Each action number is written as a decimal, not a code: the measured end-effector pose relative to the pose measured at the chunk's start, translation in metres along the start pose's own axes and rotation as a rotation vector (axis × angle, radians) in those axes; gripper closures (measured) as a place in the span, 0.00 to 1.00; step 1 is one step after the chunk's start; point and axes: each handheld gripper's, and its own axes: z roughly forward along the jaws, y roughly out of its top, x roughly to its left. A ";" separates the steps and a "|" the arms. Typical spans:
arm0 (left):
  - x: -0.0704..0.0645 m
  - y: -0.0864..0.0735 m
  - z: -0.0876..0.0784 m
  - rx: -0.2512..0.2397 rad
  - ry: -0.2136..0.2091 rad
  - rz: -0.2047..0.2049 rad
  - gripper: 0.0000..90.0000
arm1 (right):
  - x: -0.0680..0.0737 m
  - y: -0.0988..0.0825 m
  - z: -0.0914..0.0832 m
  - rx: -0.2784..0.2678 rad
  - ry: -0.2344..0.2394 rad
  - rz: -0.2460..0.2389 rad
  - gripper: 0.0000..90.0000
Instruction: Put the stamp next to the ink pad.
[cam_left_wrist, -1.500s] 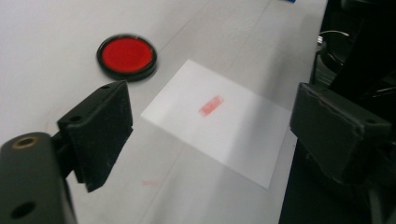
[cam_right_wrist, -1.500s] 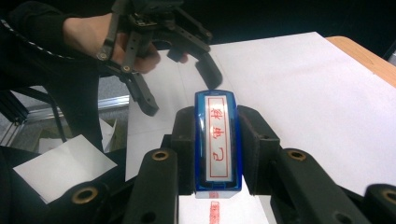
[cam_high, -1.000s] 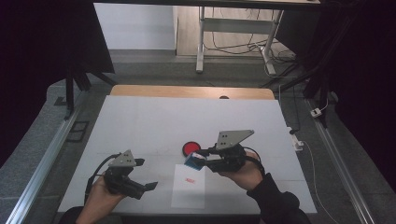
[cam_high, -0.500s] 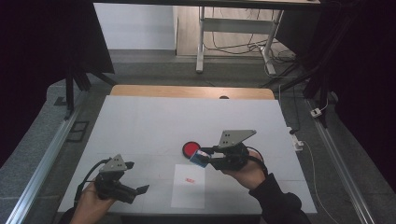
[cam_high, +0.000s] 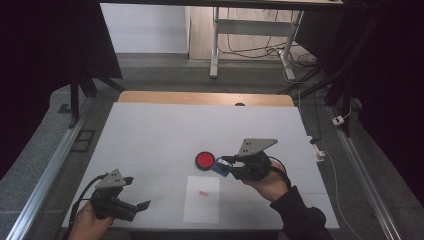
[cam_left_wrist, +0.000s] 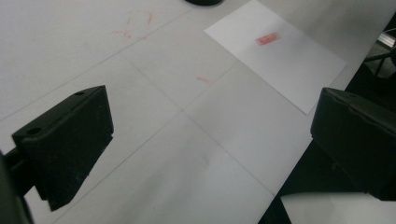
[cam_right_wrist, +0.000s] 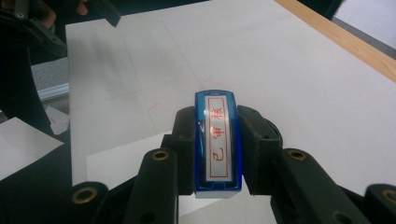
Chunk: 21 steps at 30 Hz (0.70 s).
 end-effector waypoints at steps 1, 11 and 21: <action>0.000 0.000 -0.001 -0.003 0.001 -0.001 0.00 | -0.001 -0.001 -0.001 0.007 -0.005 0.000 0.78; 0.000 -0.002 -0.003 0.008 0.021 -0.006 0.00 | -0.013 -0.013 -0.006 0.033 -0.063 0.033 0.78; 0.000 -0.002 -0.004 0.013 0.029 -0.010 0.00 | -0.030 -0.030 -0.012 0.068 -0.140 0.081 0.78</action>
